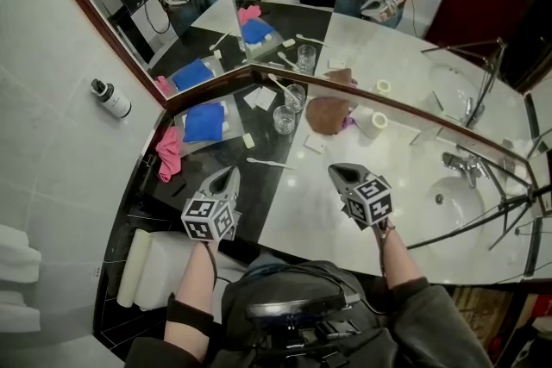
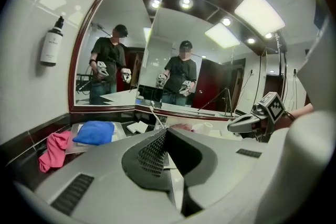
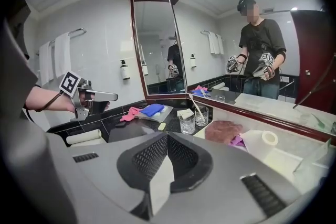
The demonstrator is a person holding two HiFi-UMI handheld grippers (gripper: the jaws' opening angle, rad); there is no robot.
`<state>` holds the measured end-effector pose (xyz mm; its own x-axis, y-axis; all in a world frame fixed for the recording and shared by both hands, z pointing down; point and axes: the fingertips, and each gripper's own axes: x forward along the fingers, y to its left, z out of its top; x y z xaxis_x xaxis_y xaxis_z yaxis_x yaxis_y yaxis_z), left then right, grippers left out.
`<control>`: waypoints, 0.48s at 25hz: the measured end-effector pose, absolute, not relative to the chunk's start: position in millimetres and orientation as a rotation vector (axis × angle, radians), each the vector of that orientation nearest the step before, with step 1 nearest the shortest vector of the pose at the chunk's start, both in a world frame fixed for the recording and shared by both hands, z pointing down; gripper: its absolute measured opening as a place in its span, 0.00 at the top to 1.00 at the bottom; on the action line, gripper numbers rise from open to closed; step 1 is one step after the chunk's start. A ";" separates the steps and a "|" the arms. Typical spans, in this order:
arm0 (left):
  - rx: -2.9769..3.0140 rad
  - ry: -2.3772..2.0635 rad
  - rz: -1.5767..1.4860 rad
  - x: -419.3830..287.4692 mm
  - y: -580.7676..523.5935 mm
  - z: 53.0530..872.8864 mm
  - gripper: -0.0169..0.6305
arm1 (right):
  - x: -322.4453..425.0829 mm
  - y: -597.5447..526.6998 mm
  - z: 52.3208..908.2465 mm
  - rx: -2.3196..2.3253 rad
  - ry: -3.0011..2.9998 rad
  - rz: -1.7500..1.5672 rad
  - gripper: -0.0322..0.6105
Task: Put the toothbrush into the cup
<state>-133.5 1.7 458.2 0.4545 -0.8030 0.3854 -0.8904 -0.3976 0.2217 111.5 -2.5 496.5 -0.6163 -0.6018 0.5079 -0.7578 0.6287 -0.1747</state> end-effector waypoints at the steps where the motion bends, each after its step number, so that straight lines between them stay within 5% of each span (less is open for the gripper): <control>1: 2.314 -1.422 0.307 -132.7 3.0 459.9 0.97 | 112.7 -2.1 497.8 1.078 -2.446 0.532 0.92; 12: 2.327 -1.419 0.348 -131.6 8.5 471.2 0.97 | 86.7 -7.6 508.9 0.970 -2.415 0.494 0.92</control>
